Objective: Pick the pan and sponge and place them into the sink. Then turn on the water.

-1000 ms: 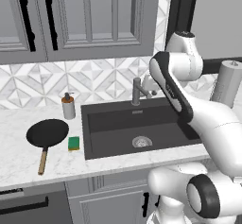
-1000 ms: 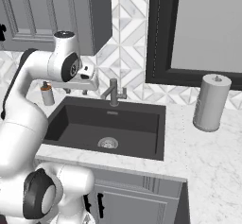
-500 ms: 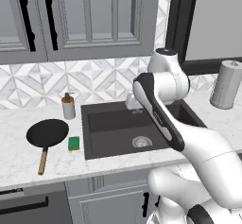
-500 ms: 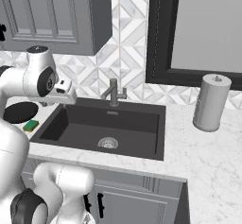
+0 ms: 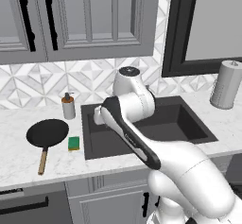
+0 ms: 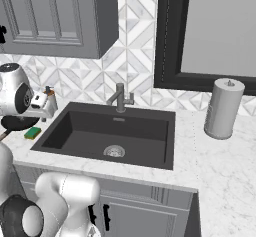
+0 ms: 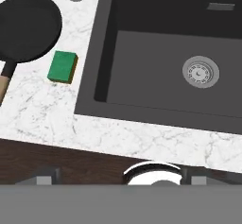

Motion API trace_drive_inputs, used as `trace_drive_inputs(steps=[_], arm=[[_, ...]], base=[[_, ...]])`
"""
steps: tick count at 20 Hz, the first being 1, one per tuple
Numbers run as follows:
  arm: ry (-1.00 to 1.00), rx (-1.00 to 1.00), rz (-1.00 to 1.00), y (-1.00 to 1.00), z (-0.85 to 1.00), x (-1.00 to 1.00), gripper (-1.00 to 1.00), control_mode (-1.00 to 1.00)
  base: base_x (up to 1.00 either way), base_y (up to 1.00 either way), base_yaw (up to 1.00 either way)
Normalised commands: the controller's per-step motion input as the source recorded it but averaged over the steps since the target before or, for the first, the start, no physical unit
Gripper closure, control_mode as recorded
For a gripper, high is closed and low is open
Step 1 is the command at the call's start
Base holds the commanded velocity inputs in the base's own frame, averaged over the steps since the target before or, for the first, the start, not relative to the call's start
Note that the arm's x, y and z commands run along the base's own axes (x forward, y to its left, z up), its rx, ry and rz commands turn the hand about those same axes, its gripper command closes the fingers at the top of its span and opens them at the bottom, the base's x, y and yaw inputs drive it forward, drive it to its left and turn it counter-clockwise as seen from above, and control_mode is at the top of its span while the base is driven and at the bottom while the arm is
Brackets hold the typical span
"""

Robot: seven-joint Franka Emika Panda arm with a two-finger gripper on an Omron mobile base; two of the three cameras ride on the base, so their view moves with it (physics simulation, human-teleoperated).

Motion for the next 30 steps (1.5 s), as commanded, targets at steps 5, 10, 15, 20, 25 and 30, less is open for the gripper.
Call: trace_drive_inputs(steps=[5, 10, 15, 20, 25, 30], arm=[[-0.04, -0.06, 0.11, 0.9, -0.41, 0.06, -1.0, -1.0], [0.0, -0.13, 0.23, 0.62, -0.31, 0.23, -1.0, -1.0], [0.01, -0.13, 0.27, 0.46, -0.24, 0.42, -1.0, -1.0], [0.03, -0.11, 0.27, 0.12, -0.26, 0.14, -1.0, -1.0], [0.0, -0.01, 0.09, 0.0, -0.31, 0.01, -1.0, -1.0], [0.0, 0.02, -0.02, 0.03, -0.27, 0.33, -1.0, -1.0]], base=[[0.0, 0.0, 0.0], [0.0, 0.0, 0.0], [0.0, 0.0, 0.0], [0.0, 0.0, 0.0], [0.0, 0.0, 0.0], [0.0, 0.0, 0.0]])
